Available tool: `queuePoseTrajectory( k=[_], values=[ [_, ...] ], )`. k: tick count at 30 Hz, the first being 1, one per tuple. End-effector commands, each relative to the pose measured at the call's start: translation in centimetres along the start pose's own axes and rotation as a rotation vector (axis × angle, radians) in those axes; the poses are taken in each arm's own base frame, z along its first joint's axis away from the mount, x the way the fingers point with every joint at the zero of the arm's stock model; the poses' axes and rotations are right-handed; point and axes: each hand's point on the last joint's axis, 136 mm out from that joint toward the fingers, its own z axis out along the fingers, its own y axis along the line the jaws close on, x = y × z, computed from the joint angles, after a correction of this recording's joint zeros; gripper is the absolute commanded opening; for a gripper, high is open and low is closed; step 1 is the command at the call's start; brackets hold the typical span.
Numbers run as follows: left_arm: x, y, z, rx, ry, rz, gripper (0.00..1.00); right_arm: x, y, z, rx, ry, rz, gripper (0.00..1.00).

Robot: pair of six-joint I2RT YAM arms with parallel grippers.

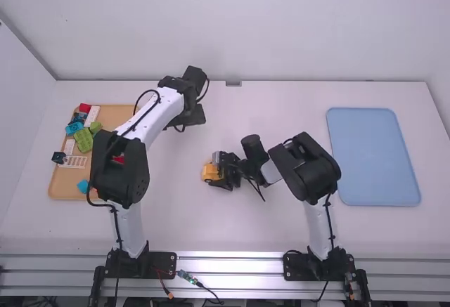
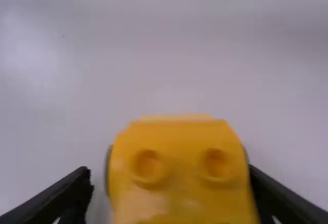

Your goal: Assemble lego blocks to make yellow taxi

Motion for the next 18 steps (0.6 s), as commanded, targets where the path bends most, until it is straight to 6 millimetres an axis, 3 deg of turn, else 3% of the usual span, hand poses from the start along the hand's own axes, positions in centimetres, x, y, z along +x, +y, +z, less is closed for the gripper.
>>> queuePoseTrajectory(
  k=[1, 5, 10, 14, 18],
  values=[
    [-1.0, 0.5, -1.5, 0.007, -0.041, -0.012, 0.99, -1.1, -1.0, -0.2, 0.007, -0.016, -0.01, 0.62],
    [-1.0, 0.5, -1.5, 0.008, -0.04, -0.016, 0.99, -1.3, -1.2, -0.1, 0.009, -0.018, -0.013, 0.47],
    [-1.1, 0.5, -1.5, 0.008, -0.042, -0.016, 0.99, -1.6, -2.0, -0.6, 0.035, -0.028, -0.005, 0.44],
    [-1.2, 0.3, -1.5, 0.017, -0.049, -0.019, 0.99, -2.2, -4.0, -2.9, 0.105, -0.021, 0.078, 0.4],
    [-1.5, -0.2, -1.3, 0.038, -0.063, 0.033, 0.99, -2.9, -5.6, -7.2, 0.185, 0.041, 0.105, 0.32]
  ],
)
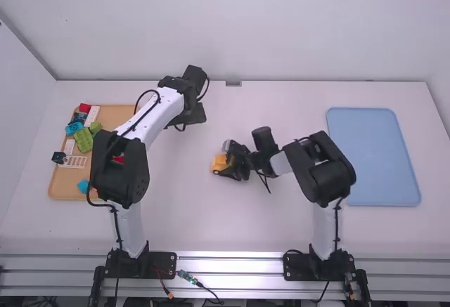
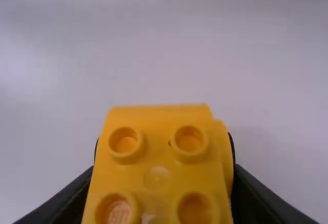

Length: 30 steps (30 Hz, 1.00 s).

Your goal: Assemble lego blocks to make yellow taxi

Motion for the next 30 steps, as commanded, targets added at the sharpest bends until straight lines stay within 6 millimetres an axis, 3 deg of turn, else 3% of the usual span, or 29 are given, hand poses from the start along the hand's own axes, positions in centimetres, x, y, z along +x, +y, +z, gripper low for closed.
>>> queuePoseTrajectory(
  k=[1, 7, 9, 11, 15, 16, 18, 19, 20, 22, 24, 25, 30],
  values=[
    [-0.9, -0.1, -1.2, 0.034, -0.035, 0.05, 0.99, -3.6, -2.6, -3.7, 0.124, -0.02, -0.07, 0.31],
    [-0.1, -2.9, -0.3, 0.179, -0.02, 0.218, 0.99, -4.3, -6.8, -10.5, 0.409, 0.074, 0.035, 0.26],
    [0.2, -3.5, 0.1, 0.209, -0.025, 0.285, 0.99, -3.7, -8.6, -13.9, 0.535, 0.098, 0.12, 0.26],
    [0.3, -3.6, 0.3, 0.217, -0.029, 0.307, 0.99, -3.3, -9.4, -15.6, 0.592, 0.108, 0.16, 0.25],
    [0.7, -4.9, 0.8, 0.282, -0.046, 0.435, 0.99, -0.5, -12.0, -22.6, 0.799, 0.126, 0.337, 0.21],
    [0.7, -4.9, 0.8, 0.282, -0.046, 0.435, 0.99, -0.5, -12.0, -22.6, 0.799, 0.126, 0.337, 0.21],
    [1.0, -5.7, 0.8, 0.334, -0.055, 0.499, 0.99, 1.8, -13.3, -26.9, 0.926, 0.125, 0.447, 0.2],
    [1.1, -5.9, 0.7, 0.343, -0.057, 0.511, 0.99, 2.1, -13.5, -27.5, 0.944, 0.125, 0.462, 0.2],
    [1.3, -6.5, 0.5, 0.382, -0.061, 0.559, 0.99, 3.4, -13.9, -29.6, 0.995, 0.114, 0.519, 0.2],
    [1.4, -7.0, 0.3, 0.413, -0.069, 0.593, 0.99, 4.3, -14.1, -30.8, 1.018, 0.11, 0.545, 0.2],
    [1.4, -7.9, -0.1, 0.47, -0.088, 0.637, 0.99, 6.3, -14.4, -33.0, 1.068, 0.114, 0.598, 0.2],
    [1.4, -7.9, -0.1, 0.47, -0.088, 0.637, 0.99, 6.3, -14.4, -33.0, 1.068, 0.114, 0.598, 0.2],
    [1.0, -8.3, -0.3, 0.476, -0.109, 0.634, 0.99, 11.1, -14.7, -36.1, 1.21, 0.151, 0.731, 0.17]
  ],
)
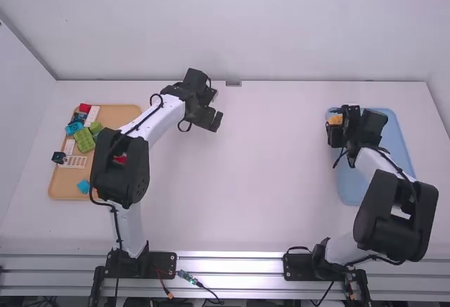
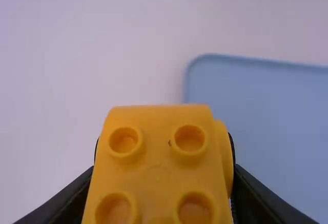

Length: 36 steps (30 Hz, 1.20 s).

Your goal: Assemble lego blocks to make yellow taxi

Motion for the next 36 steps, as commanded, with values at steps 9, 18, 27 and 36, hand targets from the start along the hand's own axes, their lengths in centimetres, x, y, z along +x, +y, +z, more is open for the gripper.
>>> queuePoseTrajectory(
  k=[9, 18, 27, 36],
  values=[
    [-0.3, -0.3, -1.1, 0.022, -0.022, 0.028, 0.99, 7.2, -5.3, 0.8, 0.145, 0.081, 0.175, 0.14],
    [-0.4, -0.4, -1.1, 0.022, -0.027, 0.029, 0.99, 11.5, -7.2, -0.6, 0.207, 0.097, 0.271, 0.25],
    [-0.6, -0.4, -1.1, 0.022, -0.033, 0.034, 0.99, 13.5, -7.7, -1.1, 0.245, 0.154, 0.299, 0.79],
    [-0.6, -0.3, -1.1, 0.017, -0.037, 0.054, 0.99, 12.0, -7.3, -1.0, 0.245, 0.253, 0.278, 0.99]
  ],
)
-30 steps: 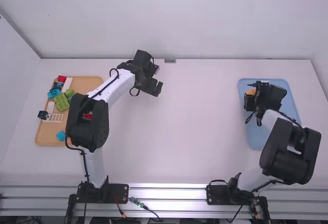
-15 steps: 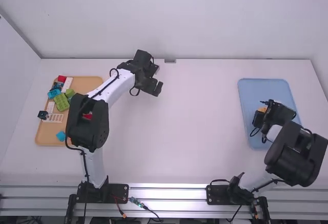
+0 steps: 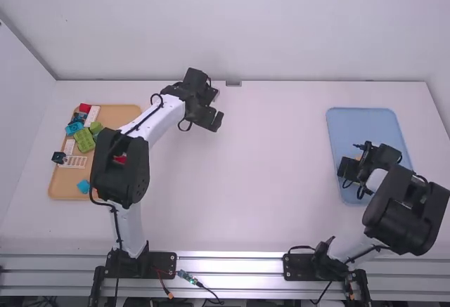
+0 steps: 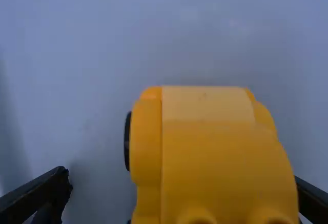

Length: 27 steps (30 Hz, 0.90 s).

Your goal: Assemble lego blocks to make yellow taxi

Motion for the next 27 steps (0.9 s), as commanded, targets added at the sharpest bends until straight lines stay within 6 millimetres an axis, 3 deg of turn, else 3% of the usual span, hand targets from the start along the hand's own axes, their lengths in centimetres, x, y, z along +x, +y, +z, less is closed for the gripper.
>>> queuePoseTrajectory(
  k=[1, 9, 13, 14, 17, 18, 19, 20, 21, 27],
  values=[
    [-0.3, -0.1, -1.0, 0.004, -0.021, 0.02, 0.99, -3.1, -0.4, -0.5, 0.05, -0.034, -0.021, 0.99],
    [-0.7, 0.8, -1.1, -0.034, -0.036, 0.015, 0.99, -7.5, 2.5, -3.3, 0.107, -0.019, -0.123, 0.99],
    [-0.6, 1.7, -1.1, -0.1, -0.028, 0.014, 0.99, -10.5, 6.5, -5.2, 0.048, -0.057, -0.224, 0.99],
    [-0.5, 1.8, -1.2, -0.103, -0.027, 0.015, 0.99, -11.2, 8.5, -5.9, 0.007, -0.06, -0.283, 0.99],
    [-0.7, 2.0, -1.2, -0.105, -0.035, 0.011, 0.99, -12.2, 11.3, -6.9, -0.03, -0.065, -0.35, 0.99],
    [-0.9, 1.7, -1.4, -0.101, -0.041, 0.016, 0.99, -12.8, 13.0, -7.7, -0.051, -0.071, -0.402, 0.99],
    [-0.9, 1.7, -1.5, -0.101, -0.043, 0.016, 0.99, -13.0, 14.0, -8.1, -0.061, -0.073, -0.43, 0.99],
    [-1.0, 1.9, -2.0, -0.108, -0.051, 0.012, 0.99, -13.2, 16.5, -9.1, -0.095, -0.074, -0.51, 0.99],
    [-1.1, 1.9, -2.0, -0.108, -0.052, 0.012, 0.99, -13.2, 16.8, -9.3, -0.099, -0.074, -0.519, 0.99],
    [-1.4, 2.7, -4.7, -0.164, -0.078, -0.025, 0.99, -12.4, 23.9, -12.4, -0.191, -0.081, -0.68, 0.99]
  ],
)
